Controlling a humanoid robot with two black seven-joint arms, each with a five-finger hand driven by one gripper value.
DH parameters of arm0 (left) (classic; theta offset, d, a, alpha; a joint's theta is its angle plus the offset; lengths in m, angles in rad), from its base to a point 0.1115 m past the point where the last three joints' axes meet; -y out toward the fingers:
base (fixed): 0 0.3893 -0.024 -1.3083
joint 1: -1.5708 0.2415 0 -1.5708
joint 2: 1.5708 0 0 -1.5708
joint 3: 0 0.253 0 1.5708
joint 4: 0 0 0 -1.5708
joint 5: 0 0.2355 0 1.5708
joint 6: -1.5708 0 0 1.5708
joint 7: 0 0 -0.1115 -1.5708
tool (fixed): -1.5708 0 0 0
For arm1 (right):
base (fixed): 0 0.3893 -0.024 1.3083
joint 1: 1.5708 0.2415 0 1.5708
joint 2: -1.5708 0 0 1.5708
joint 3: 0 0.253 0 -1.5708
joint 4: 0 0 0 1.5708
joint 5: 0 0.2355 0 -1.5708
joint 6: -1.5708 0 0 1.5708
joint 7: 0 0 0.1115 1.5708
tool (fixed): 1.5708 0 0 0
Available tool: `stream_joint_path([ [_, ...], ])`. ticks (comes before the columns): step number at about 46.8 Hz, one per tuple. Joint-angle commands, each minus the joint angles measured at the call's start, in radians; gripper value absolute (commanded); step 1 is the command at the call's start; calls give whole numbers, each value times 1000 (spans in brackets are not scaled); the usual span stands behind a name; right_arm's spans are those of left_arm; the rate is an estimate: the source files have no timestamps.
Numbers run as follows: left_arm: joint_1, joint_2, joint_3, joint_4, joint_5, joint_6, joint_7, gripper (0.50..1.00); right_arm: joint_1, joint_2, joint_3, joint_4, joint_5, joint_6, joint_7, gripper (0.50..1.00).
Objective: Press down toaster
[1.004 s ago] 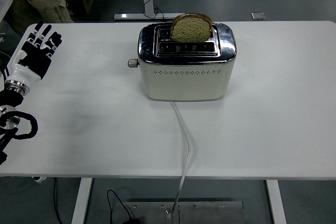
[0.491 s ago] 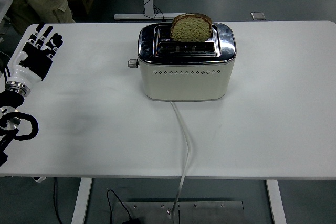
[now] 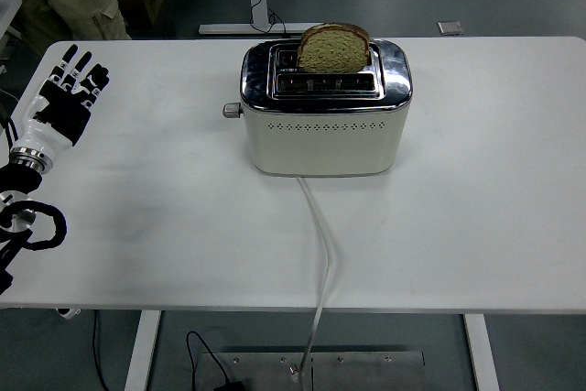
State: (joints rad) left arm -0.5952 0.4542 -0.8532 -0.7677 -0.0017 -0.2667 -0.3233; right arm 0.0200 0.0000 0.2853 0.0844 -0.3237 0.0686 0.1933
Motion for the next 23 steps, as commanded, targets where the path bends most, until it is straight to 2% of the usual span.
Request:
stream_joint_path([
  [1,0,0,0,-1,0,-2,1,1000,0,0,0,0,0,0,0,998],
  [23,0,1,5,-2,3,-6,3,1000,0,0,0,0,0,-1,0,998],
])
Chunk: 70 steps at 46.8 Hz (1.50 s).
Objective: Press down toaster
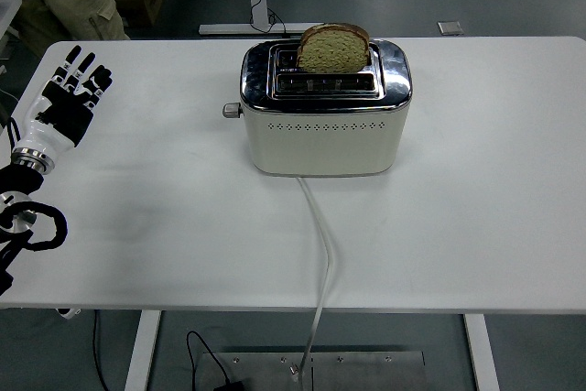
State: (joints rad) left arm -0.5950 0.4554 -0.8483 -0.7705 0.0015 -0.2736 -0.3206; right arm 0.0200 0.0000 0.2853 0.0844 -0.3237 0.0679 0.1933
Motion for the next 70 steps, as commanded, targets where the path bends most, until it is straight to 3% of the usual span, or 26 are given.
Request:
stream_joint_path([
  [1,-2,2,1,-1,3,1,0,1000,0,0,0,0,0,0,0,998],
  [18,-77,31,8,-42,132,13,18,1000,0,0,0,0,0,0,0,998],
  [25,-115,80,43,-116,277,11,116,1000,0,0,0,0,0,0,0,998],
  [31,-157,121,77,-168,388,8,150,1000,0,0,0,0,0,1,0,998],
  [40,-233,176,182,-191,462,-1,152,1000,0,0,0,0,0,1,0,998],
  [54,-381,267,449,-283,535,-29,152,1000,0,0,0,0,0,1,0,998],
  [70,-401,295,471,-296,775,-116,152,1000,0,0,0,0,0,0,0,998],
])
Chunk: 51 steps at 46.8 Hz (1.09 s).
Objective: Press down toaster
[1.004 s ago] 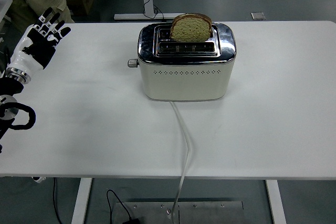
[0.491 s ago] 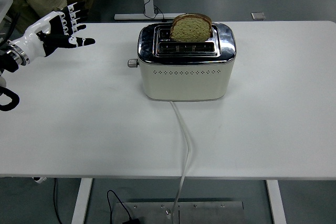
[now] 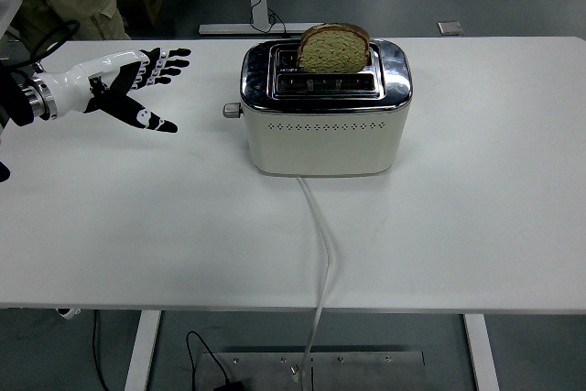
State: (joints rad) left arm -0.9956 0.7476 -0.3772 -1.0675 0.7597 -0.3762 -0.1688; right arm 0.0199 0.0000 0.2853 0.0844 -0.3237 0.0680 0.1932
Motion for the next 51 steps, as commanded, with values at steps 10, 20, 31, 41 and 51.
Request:
stream_joint_path([
  [10,2,-2,0,1,105,-30,0,1000,0,0,0,0,0,-1,0,998],
  [20,0,-30,1,1,191,-30,0,1000,0,0,0,0,0,1,0,998],
  [31,-5,-77,4,1,279,-32,0,1000,0,0,0,0,0,1,0,998],
  [41,-32,-96,4,1,300,-44,0,1000,0,0,0,0,0,-1,0,998],
  [51,-32,-106,21,1,325,-44,6,1000,0,0,0,0,0,-1,0,998],
])
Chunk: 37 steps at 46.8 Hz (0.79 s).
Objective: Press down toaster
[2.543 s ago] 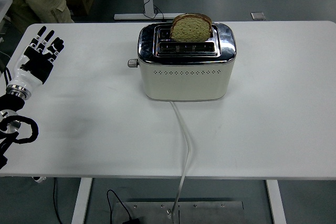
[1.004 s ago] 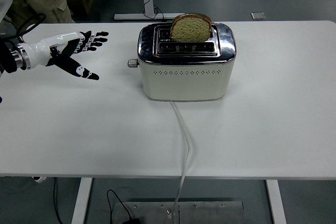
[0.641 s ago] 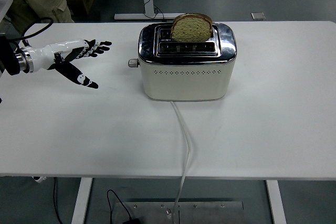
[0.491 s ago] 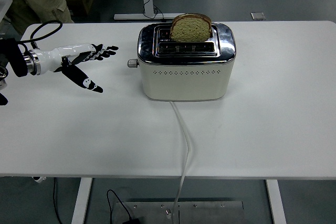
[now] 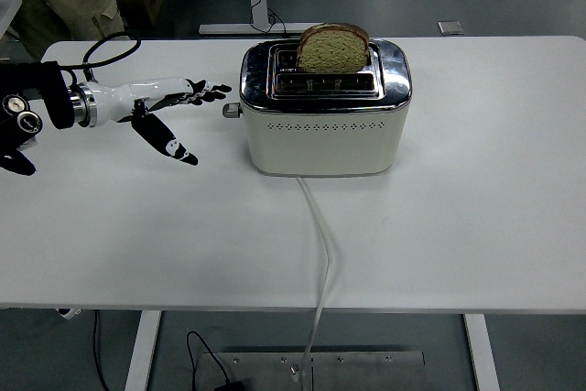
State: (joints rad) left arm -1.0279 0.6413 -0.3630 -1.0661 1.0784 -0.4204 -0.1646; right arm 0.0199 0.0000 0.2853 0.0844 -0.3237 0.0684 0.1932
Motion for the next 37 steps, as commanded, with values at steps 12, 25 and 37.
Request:
stream_joint_path([
  [12,0,0,9,0,6,0,4,1000,0,0,0,0,0,1,0,998],
  [25,6,-2,9,0,6,2,4,1000,0,0,0,0,0,-1,0,998],
  [37,3,-14,15,0,6,2,4,1000,0,0,0,0,0,-1,0,998],
])
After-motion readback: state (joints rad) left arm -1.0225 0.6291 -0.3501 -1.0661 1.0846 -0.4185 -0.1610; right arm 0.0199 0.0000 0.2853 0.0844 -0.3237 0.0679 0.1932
